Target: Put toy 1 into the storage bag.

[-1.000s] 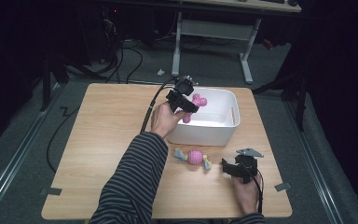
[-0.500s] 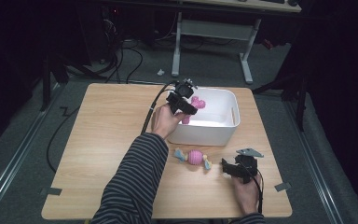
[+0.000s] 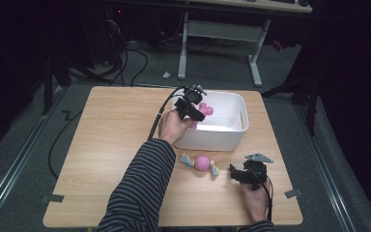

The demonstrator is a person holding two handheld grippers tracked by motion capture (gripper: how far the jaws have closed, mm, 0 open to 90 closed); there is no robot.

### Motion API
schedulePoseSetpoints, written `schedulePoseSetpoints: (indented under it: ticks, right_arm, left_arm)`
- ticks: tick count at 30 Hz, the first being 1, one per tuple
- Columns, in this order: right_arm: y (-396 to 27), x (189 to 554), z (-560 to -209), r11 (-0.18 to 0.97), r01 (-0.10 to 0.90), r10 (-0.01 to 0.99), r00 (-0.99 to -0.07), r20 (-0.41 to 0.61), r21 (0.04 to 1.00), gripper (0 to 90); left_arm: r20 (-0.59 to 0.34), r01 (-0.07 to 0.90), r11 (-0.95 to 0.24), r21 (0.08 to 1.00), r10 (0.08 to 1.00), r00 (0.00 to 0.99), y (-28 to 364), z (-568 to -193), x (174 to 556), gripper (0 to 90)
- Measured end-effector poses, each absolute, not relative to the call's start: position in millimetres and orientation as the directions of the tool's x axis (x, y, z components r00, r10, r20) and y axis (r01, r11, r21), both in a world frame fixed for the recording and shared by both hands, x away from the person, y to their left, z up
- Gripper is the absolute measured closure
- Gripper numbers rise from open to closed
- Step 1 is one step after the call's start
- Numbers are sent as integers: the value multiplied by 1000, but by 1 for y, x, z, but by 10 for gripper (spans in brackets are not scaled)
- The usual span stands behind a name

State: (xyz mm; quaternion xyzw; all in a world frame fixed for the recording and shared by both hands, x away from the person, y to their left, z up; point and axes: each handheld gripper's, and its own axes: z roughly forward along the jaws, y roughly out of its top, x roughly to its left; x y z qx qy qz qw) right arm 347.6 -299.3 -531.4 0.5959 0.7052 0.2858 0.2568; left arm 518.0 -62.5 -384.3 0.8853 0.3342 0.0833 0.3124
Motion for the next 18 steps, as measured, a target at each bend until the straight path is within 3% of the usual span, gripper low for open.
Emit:
schedulePoseSetpoints:
  ticks: [18]
  right_arm:
    - [-299, 348, -531, 121, 694, 988, -154, -18, 710, 177]
  left_arm:
    - [-74, 556, -588, 587, 645, 761, -64, -395, 520, 585]
